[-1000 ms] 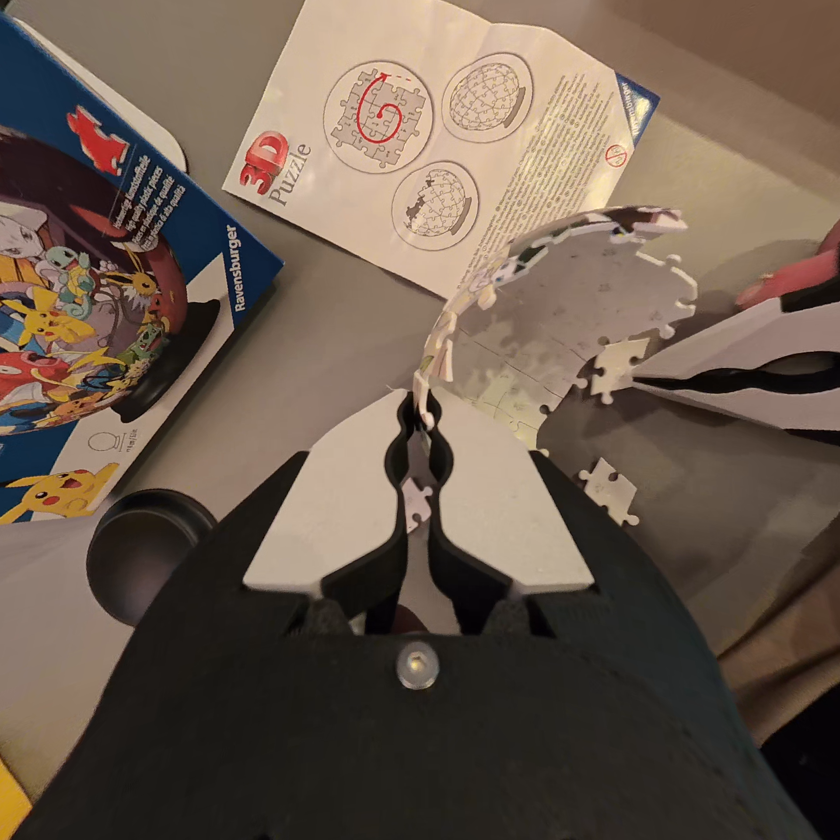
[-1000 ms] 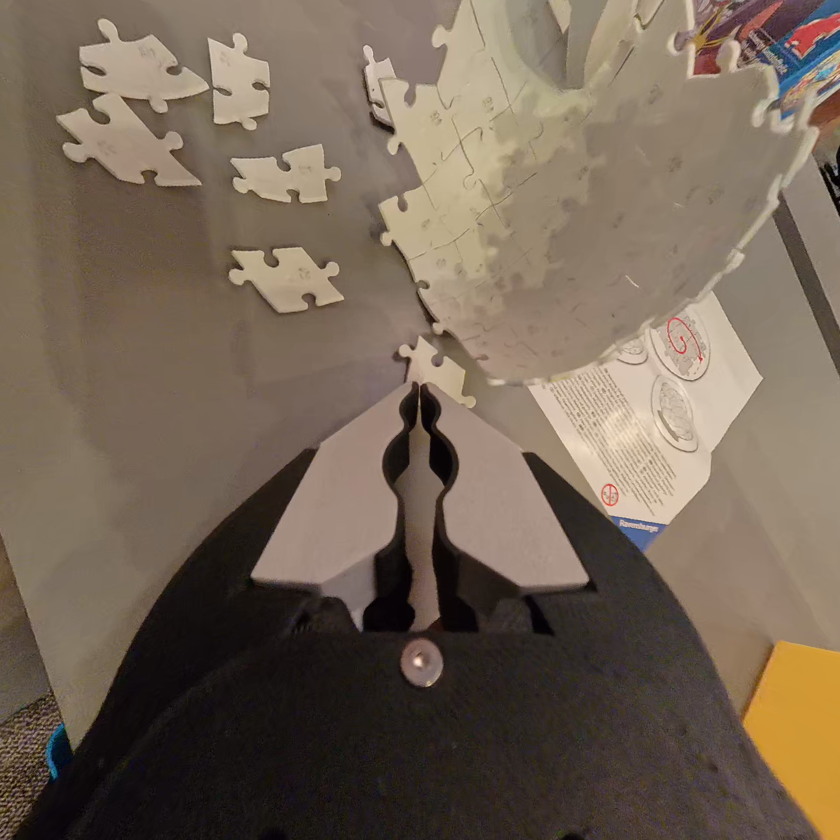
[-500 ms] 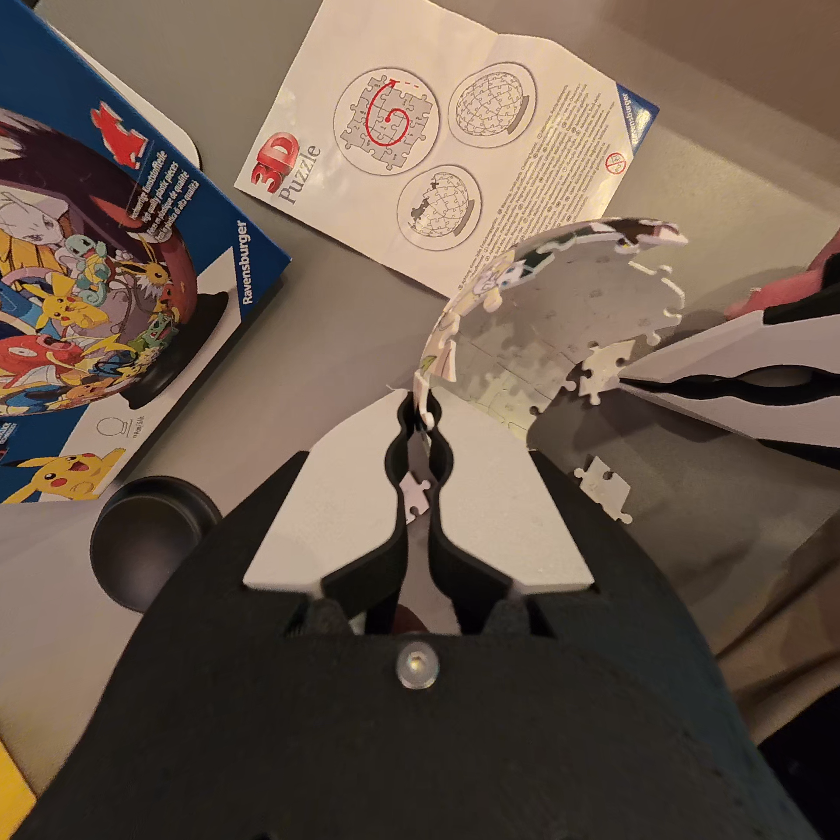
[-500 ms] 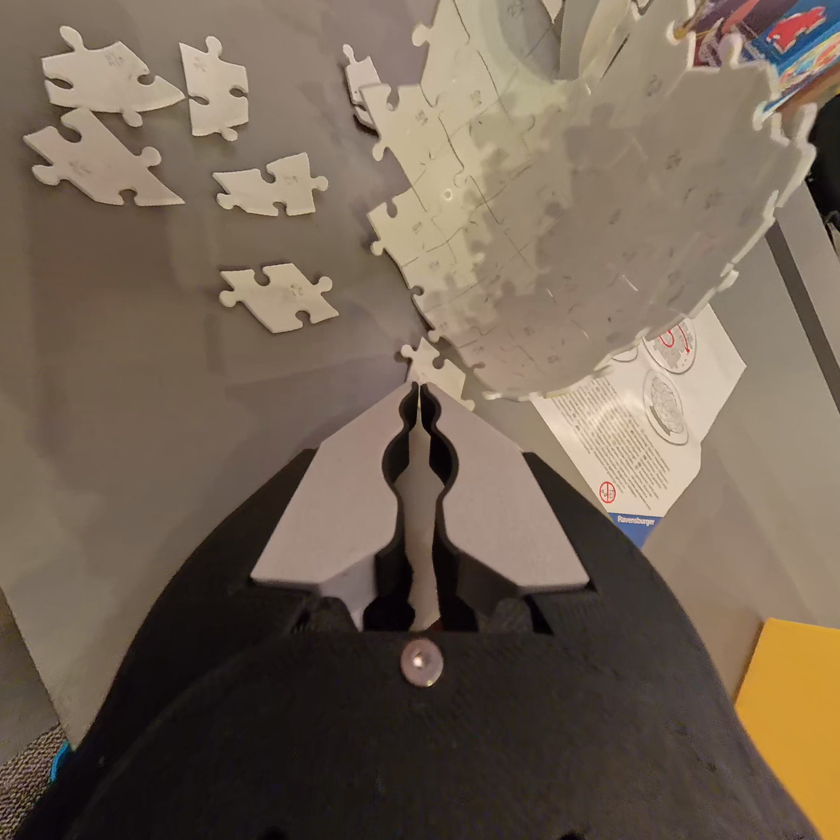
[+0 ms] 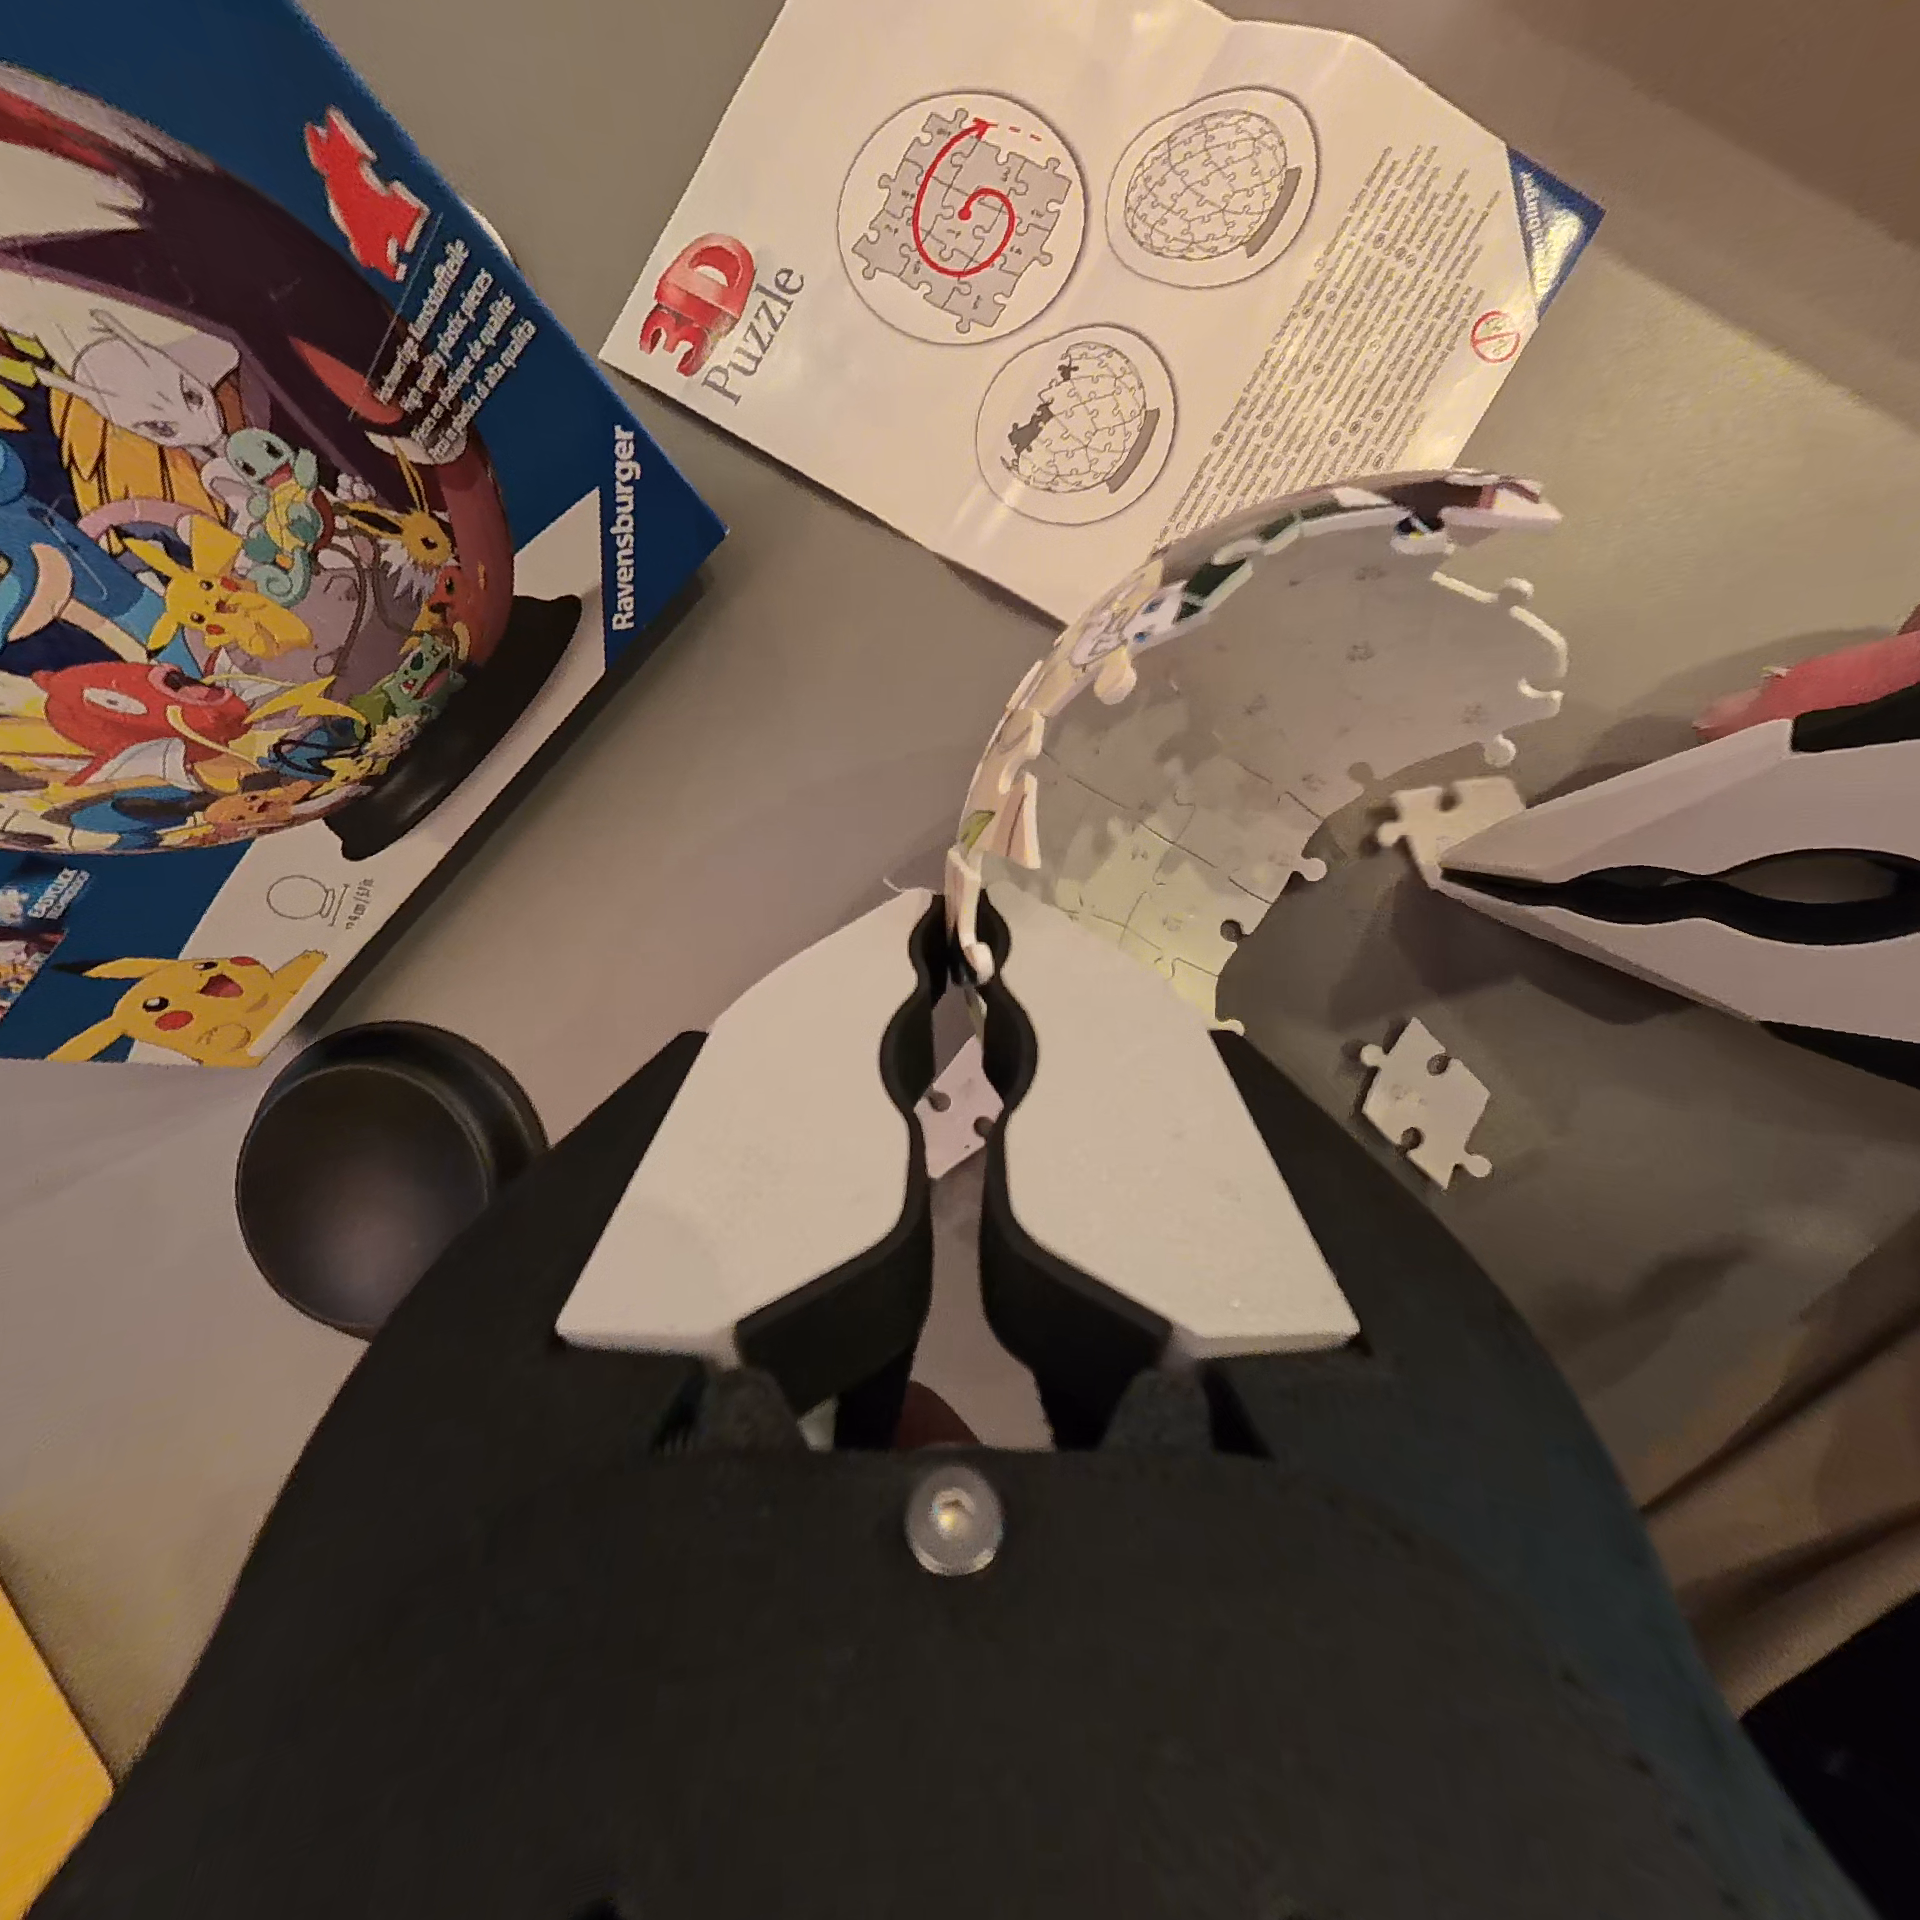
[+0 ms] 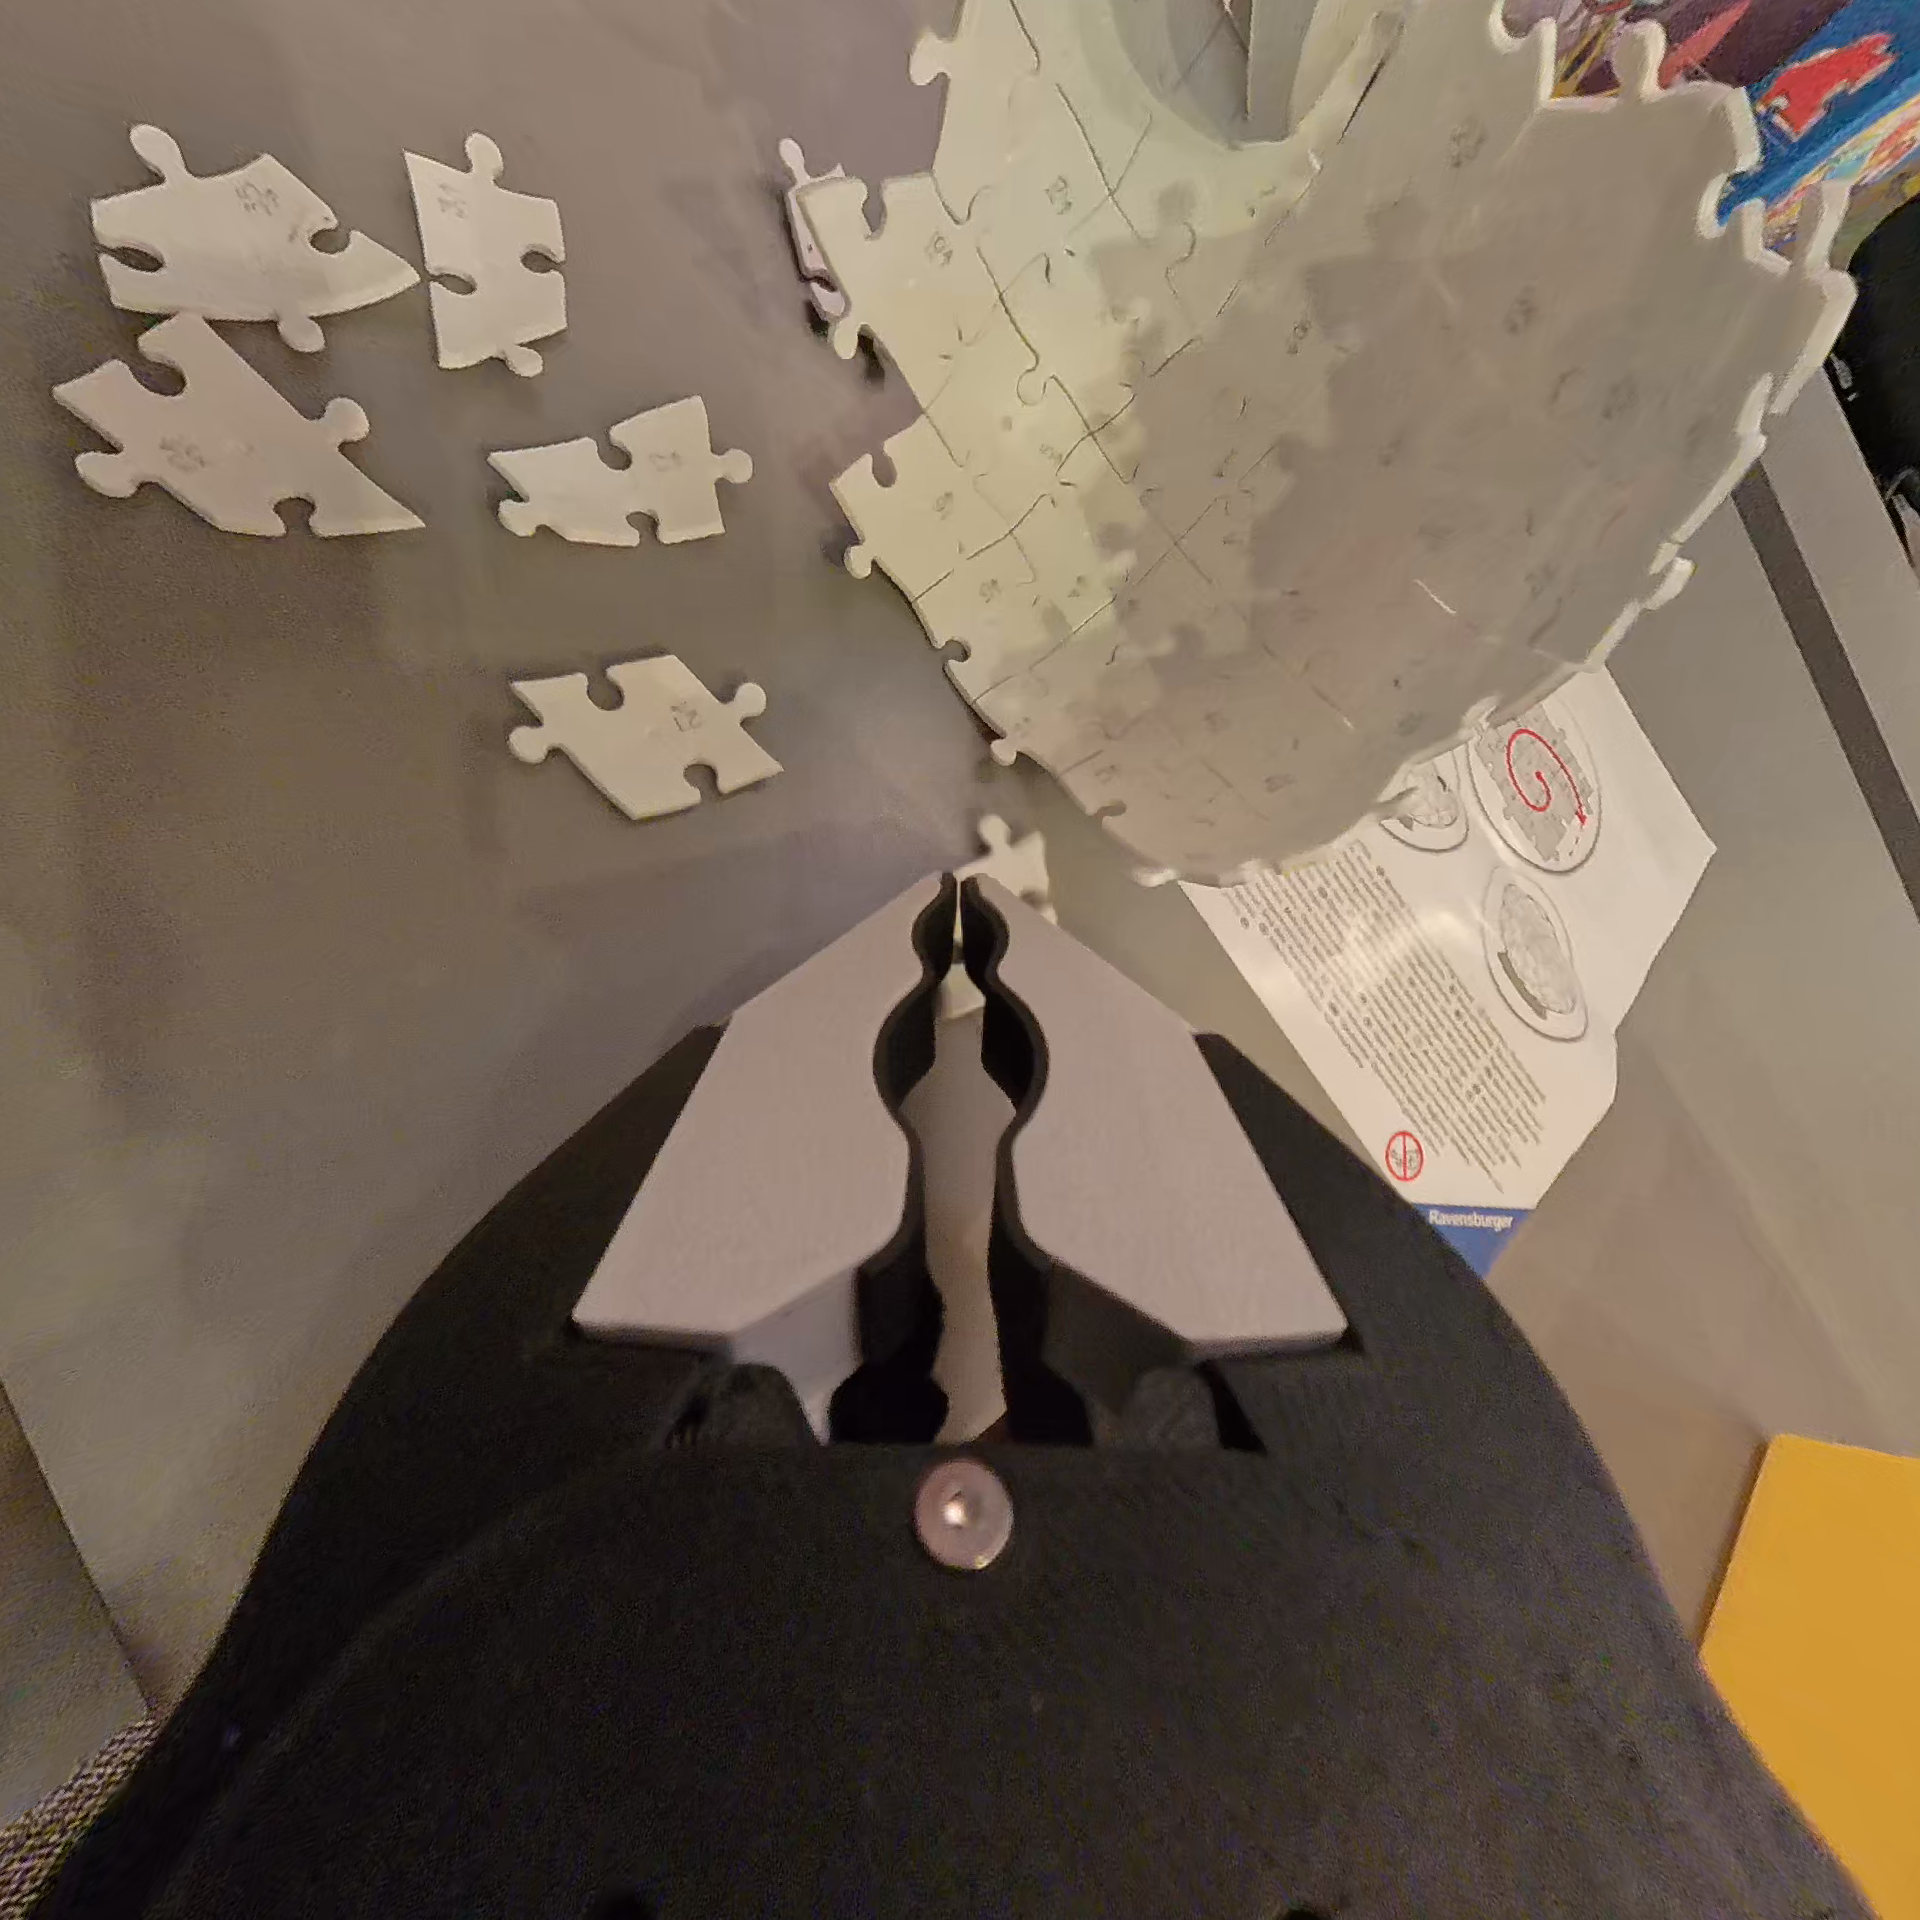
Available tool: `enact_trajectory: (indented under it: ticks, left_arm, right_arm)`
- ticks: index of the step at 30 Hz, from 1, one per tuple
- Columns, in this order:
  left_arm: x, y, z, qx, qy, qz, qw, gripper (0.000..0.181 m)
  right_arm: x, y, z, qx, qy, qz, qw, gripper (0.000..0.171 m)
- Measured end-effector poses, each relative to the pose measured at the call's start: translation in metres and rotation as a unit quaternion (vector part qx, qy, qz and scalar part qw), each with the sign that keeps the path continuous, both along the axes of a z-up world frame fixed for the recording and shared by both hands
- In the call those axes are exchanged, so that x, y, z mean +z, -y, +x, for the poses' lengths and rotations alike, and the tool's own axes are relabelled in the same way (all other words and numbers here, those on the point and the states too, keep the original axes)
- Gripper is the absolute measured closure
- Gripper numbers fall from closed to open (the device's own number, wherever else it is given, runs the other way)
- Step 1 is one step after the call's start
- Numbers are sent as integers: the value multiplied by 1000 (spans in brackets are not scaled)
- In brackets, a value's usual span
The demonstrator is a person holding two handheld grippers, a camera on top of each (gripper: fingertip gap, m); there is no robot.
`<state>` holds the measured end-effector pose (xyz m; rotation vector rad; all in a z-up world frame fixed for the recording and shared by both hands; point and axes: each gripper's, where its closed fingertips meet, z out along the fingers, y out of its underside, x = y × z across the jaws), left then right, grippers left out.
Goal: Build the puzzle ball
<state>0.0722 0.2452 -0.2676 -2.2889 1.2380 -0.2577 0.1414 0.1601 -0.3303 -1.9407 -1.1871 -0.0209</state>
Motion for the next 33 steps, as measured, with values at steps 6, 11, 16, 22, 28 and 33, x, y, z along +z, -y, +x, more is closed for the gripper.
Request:
enact_trajectory:
  ticks: [6,11,16,22,28,33]
  left_arm:
    - [2,0,-4,3,-1,1,1000,178]
    - [2,1,-3,-1,-1,4,1000,178]
    - [0,1,-5,2,0,6,1000,178]
    - [1,1,-3,-1,0,8,1000,178]
    - [2,2,-3,-2,-2,7,1000,178]
    - [1,3,-3,-2,-1,8,1000,178]
  right_arm:
    - [4,-1,0,-3,-22,0,1000,170]
    - [0,7,5,4,-16,-2,1000,171]
    - [8,8,15,8,-16,10,1000,171]
    - [14,8,30,8,-25,-5,1000,171]
    - [1,21,16,52,-11,-41,998,171]
    - [0,26,10,57,-14,-45,997,171]
